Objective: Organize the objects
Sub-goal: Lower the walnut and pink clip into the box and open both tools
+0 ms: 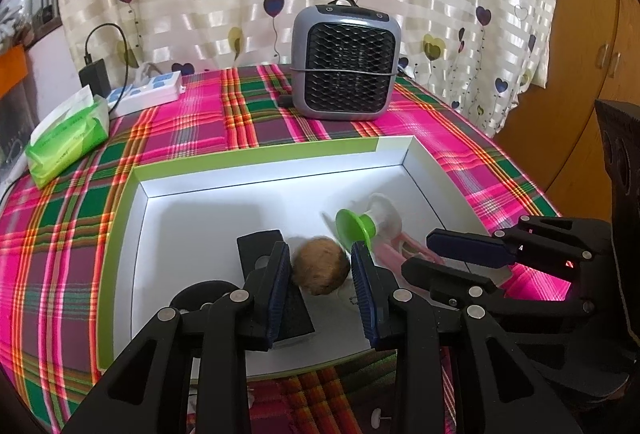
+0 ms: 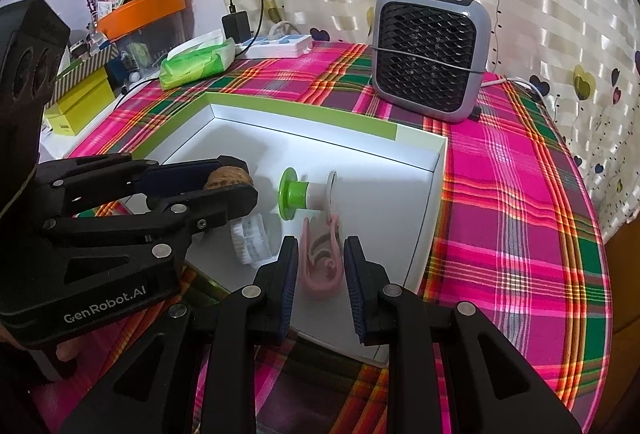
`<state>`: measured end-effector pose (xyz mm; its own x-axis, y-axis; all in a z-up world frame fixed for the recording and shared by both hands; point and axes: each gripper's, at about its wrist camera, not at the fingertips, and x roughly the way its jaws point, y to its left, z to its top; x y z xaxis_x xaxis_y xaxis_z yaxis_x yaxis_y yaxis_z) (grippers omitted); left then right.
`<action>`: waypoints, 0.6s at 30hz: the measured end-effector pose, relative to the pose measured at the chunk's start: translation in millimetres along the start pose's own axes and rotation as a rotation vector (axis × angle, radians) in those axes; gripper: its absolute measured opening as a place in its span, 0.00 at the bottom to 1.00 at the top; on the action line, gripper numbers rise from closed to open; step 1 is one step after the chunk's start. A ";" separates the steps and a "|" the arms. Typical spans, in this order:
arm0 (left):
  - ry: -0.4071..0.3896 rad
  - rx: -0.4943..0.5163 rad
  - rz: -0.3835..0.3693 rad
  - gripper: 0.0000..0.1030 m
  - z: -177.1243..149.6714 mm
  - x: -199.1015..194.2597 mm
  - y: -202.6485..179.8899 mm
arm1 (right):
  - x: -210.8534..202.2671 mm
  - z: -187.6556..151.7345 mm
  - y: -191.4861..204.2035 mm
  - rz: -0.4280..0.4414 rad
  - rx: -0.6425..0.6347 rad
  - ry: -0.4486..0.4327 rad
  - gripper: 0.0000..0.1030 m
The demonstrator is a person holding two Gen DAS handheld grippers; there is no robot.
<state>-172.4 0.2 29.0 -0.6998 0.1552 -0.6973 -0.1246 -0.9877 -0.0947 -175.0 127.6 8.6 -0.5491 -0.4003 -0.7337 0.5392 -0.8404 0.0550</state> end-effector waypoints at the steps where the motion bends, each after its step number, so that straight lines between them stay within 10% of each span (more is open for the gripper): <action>1: 0.000 0.000 -0.001 0.29 0.0 -0.1 0.2 | -0.4 -0.2 0.6 -0.001 -0.003 -0.002 0.27; 18: -0.023 -0.020 -0.014 0.29 -2.7 -18.2 1.7 | -15.0 -1.4 4.9 -0.012 -0.004 -0.031 0.33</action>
<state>-158.0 -4.3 39.7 -0.7143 0.1693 -0.6791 -0.1208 -0.9856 -0.1187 -163.2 130.0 19.0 -0.5752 -0.4012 -0.7129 0.5350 -0.8437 0.0432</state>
